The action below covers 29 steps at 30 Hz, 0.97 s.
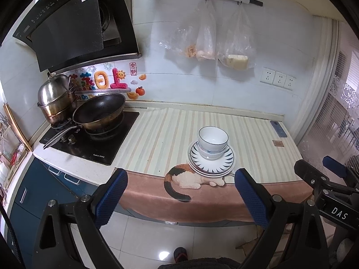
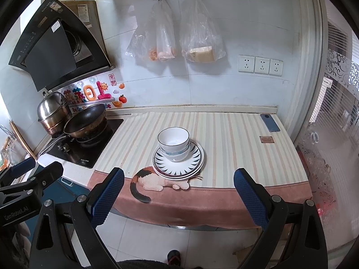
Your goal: Organize plates and bowls
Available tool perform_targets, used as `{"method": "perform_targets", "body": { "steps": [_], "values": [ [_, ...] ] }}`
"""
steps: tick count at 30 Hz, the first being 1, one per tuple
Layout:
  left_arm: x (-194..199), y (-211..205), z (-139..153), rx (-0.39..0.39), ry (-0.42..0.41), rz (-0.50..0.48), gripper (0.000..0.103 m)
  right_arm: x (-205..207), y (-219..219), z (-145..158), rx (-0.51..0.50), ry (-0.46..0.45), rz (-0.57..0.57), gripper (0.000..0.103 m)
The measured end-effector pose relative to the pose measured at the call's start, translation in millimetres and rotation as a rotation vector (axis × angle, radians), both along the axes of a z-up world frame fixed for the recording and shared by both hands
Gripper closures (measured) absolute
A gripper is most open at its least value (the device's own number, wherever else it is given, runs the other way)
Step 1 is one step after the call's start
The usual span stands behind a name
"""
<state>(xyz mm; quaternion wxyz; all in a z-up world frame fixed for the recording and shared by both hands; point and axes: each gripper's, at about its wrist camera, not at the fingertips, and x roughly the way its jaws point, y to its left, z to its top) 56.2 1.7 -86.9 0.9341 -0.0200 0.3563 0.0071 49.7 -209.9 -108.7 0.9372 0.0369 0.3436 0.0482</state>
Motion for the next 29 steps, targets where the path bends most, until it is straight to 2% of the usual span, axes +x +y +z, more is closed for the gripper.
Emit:
{"method": "perform_targets", "body": {
  "steps": [29],
  "values": [
    [-1, -6, -2, -0.005, 0.005, -0.001, 0.005, -3, -13, -3, 0.009, -0.002, -0.005, 0.003]
  ]
}}
